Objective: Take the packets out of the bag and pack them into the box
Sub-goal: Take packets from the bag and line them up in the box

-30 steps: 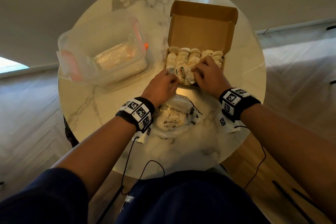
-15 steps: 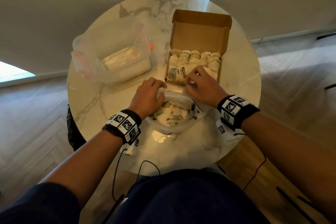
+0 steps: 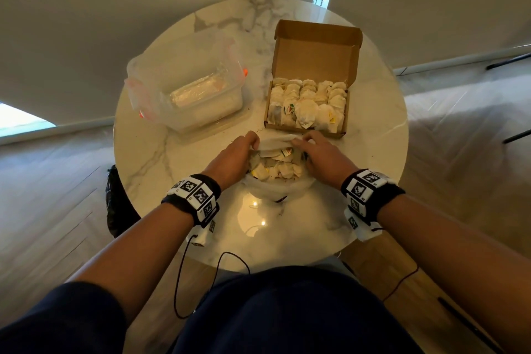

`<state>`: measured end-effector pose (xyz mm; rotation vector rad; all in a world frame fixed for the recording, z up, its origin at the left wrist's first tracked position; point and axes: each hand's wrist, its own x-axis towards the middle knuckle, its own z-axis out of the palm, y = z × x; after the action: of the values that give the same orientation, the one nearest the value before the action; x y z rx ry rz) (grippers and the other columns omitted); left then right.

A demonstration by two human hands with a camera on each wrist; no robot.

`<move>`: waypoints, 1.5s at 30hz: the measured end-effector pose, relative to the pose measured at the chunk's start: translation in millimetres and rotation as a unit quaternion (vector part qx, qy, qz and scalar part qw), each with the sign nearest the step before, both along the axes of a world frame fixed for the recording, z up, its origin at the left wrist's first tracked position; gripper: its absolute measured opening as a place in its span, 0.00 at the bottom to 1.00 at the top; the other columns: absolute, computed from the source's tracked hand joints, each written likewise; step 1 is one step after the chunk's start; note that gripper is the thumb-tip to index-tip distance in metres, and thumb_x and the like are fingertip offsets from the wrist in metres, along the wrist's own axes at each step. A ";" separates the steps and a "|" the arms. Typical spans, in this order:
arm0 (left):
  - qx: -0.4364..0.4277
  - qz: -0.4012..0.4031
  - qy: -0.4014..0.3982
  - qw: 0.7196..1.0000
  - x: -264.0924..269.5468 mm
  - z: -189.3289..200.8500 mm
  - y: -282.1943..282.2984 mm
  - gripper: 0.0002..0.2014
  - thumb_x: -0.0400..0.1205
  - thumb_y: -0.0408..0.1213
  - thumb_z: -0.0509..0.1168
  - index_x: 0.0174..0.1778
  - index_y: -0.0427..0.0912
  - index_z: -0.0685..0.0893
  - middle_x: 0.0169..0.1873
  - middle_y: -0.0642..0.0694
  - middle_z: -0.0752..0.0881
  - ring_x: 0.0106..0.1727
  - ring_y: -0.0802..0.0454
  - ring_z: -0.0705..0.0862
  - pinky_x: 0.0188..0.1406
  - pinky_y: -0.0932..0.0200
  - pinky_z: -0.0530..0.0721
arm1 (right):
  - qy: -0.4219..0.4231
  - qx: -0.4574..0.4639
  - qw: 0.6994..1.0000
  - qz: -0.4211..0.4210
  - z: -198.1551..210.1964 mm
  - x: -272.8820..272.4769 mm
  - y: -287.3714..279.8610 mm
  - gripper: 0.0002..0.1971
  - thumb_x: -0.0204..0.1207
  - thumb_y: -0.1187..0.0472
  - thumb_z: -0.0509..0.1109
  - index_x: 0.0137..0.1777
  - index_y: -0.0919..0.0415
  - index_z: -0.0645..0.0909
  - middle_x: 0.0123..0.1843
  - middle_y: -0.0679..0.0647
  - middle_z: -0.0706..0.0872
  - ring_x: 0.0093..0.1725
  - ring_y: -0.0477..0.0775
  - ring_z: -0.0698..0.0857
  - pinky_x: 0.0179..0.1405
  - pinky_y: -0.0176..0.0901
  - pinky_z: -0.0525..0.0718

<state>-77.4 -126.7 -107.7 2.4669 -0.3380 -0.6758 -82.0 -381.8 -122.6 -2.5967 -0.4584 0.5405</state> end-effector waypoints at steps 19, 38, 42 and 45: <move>0.195 -0.202 -0.183 0.942 19.9 -22.6 -59.5 0.20 0.84 0.43 0.63 0.73 0.49 0.79 0.58 0.44 0.82 0.54 0.42 0.83 0.46 0.49 0.78 | 0.054 0.011 0.998 0.020 12.8 16.9 1.6 0.29 0.77 0.71 0.66 0.80 0.59 0.73 0.68 0.60 0.76 0.65 0.59 0.79 0.63 0.45 0.78; 0.023 -0.079 -0.120 0.989 26.0 -13.1 -40.9 0.12 0.88 0.46 0.61 0.58 0.43 0.84 0.50 0.44 0.83 0.48 0.49 0.80 0.43 0.58 0.71 | 0.015 0.041 0.999 0.018 9.9 25.2 -5.9 0.25 0.72 0.59 0.78 0.70 0.56 0.80 0.64 0.55 0.76 0.59 0.56 0.78 0.57 0.50 0.83; -0.031 -0.052 -0.092 0.994 18.8 -1.0 -36.7 0.07 0.88 0.43 0.60 0.55 0.44 0.74 0.38 0.50 0.83 0.34 0.54 0.77 0.31 0.60 0.70 | -0.005 0.068 0.998 0.016 14.5 21.4 6.4 0.17 0.73 0.59 0.76 0.60 0.55 0.78 0.57 0.48 0.76 0.51 0.48 0.74 0.47 0.42 0.73; -0.048 -0.053 -0.080 0.994 11.9 5.1 -34.1 0.05 0.89 0.39 0.58 0.54 0.42 0.74 0.35 0.51 0.80 0.31 0.54 0.76 0.33 0.59 0.69 | 0.015 0.095 0.995 -0.017 18.8 18.5 14.4 0.15 0.72 0.64 0.75 0.53 0.56 0.74 0.48 0.47 0.76 0.44 0.47 0.71 0.40 0.40 0.65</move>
<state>-65.5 -160.8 -102.6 2.4292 -0.5543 -0.4917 -63.5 -367.4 -103.8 -2.4083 -0.4340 0.4981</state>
